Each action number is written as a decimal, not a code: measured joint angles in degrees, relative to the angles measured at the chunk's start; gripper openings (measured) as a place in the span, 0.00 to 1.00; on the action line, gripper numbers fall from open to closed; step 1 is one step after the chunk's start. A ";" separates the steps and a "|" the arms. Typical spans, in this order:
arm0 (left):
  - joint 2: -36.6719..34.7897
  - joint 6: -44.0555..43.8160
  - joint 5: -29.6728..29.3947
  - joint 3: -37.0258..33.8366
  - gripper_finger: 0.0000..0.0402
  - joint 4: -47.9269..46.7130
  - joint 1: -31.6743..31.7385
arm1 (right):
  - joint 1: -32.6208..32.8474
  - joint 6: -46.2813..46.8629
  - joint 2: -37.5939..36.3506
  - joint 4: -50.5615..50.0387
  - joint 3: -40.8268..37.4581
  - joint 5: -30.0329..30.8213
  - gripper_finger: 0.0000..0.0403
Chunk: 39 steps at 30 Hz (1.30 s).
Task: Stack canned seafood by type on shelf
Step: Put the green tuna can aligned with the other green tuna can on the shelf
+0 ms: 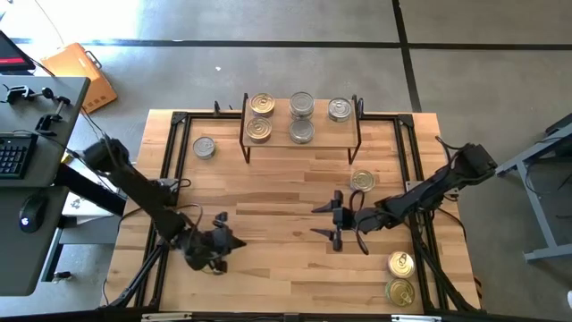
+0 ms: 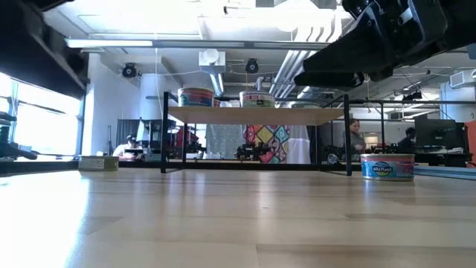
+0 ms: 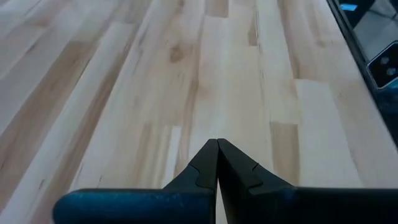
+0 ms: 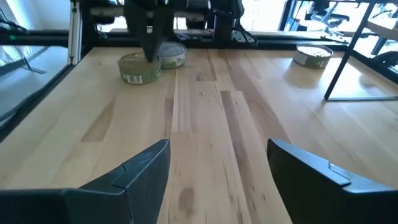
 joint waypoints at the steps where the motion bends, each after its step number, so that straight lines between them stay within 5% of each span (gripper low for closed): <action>1: -1.36 -2.03 0.03 -0.19 0.00 -2.59 -0.52 | 0.00 0.12 0.48 0.17 0.00 0.00 0.64; 14: -12.08 -26.16 4.76 -0.34 0.00 -29.30 -5.33 | -0.11 0.75 9.28 7.91 0.20 -0.24 0.64; 39: -12.09 -55.33 14.40 1.63 0.00 -37.24 -18.47 | -0.48 0.25 9.49 8.61 0.20 -0.37 0.64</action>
